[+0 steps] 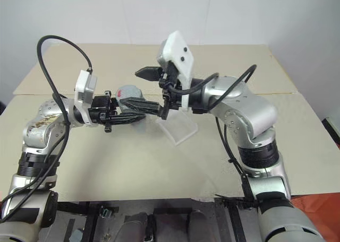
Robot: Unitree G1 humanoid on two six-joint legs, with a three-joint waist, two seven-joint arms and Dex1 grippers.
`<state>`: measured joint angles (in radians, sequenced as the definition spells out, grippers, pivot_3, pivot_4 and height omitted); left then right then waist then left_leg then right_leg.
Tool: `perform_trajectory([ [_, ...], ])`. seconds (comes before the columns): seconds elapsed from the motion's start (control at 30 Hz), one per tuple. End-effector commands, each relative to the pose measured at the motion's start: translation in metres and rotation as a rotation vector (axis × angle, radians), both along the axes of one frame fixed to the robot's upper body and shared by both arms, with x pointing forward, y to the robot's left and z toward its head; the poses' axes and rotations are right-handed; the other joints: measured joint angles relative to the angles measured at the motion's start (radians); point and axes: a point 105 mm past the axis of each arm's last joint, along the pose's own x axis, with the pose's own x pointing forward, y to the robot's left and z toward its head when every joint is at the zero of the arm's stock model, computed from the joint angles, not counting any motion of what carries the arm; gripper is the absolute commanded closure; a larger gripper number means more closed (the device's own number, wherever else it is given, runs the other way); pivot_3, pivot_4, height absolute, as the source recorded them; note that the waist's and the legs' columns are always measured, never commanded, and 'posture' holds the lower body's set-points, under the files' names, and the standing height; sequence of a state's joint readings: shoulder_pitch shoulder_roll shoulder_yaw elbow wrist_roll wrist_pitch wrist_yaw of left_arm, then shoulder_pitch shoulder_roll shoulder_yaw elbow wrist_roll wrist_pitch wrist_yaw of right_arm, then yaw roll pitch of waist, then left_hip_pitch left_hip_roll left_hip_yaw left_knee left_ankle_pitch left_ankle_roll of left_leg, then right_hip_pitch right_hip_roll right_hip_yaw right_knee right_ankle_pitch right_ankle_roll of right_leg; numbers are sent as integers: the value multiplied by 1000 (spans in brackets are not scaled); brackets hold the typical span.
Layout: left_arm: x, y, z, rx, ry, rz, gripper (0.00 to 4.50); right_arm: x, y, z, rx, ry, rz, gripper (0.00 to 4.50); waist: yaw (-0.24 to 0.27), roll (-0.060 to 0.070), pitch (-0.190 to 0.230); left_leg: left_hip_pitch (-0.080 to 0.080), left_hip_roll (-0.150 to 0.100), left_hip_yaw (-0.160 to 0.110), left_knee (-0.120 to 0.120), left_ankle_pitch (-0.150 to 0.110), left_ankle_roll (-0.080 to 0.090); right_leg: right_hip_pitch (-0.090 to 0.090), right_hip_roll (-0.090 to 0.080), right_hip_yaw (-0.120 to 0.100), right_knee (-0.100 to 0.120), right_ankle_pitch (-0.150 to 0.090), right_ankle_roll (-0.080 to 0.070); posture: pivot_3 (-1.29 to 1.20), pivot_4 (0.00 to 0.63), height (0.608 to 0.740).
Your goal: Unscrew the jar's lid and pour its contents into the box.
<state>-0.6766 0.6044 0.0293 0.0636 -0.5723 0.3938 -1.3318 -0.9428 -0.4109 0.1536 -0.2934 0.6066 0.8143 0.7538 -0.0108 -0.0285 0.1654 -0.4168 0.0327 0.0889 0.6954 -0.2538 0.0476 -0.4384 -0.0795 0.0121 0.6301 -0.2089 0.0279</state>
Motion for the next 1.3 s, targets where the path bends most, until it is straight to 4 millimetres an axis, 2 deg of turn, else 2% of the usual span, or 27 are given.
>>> perform_trajectory([
  [0.03, -1, -1, 13, -1, -57, -13, 2589, -3, 6, 10, -1, -45, 8, 23, -1, 0, 0, 0, 0, 0, 0, 0, 0, 0, 0, 0, 0, 0, 0, 0, 150, 740],
  [0.23, -2, -1, 13, 0, -58, -12, 2589, 1, 10, 7, -4, -30, -3, 23, -2, 0, 0, 0, 0, 0, 0, 0, 0, 0, 0, 0, 0, 0, 0, 0, 150, 740],
  [0.53, -3, 0, 14, 6, -62, -9, 2589, -2, 11, 3, -19, -22, 25, 23, -2, 0, 0, 0, 0, 0, 0, 0, 0, 0, 0, 0, 0, 0, 0, 0, 150, 740],
  [0.63, -3, 0, 14, 8, -63, -11, 2589, -3, 10, 4, -17, -20, 34, 629, -2, 0, 0, 0, 0, 0, 0, 0, 0, 0, 0, 0, 0, 0, 0, 0, 150, 740],
  [0.77, -3, 0, 14, 11, -63, -12, 2589, -2, 8, 8, 1, -5, 34, 1725, -2, 0, 0, 0, 0, 0, 0, 0, 0, 0, 0, 0, 0, 0, 0, 0, 150, 740],
  [0.93, -3, 0, 11, 16, -59, -13, 2589, -1, 4, 16, 47, 41, 38, 1734, -2, 0, 0, 0, 0, 0, 0, 0, 0, 0, 0, 0, 0, 0, 0, 0, 150, 740],
  [1.13, -4, 4, 6, 28, -48, -7, 2589, 10, -19, 48, 199, 177, -19, 1734, -1, 0, 0, 0, 1, 0, 0, 0, 0, 0, 0, 0, 1, 0, 0, 0, 150, 740],
  [1.23, -2, 7, 7, 22, -50, 21, 2589, 26, -41, 46, 198, 101, -192, 1734, 0, 0, 0, 0, 0, 0, 0, 0, 0, 0, 0, -1, 1, 0, 0, 0, 150, 740],
  [1.3, 1, 11, 9, 4, -53, 61, 2589, 44, -68, 31, 163, 45, -379, 1734, 3, 0, 0, 0, 0, 0, 0, 0, 0, 1, -1, -1, 0, 0, 0, 0, 150, 740],
])
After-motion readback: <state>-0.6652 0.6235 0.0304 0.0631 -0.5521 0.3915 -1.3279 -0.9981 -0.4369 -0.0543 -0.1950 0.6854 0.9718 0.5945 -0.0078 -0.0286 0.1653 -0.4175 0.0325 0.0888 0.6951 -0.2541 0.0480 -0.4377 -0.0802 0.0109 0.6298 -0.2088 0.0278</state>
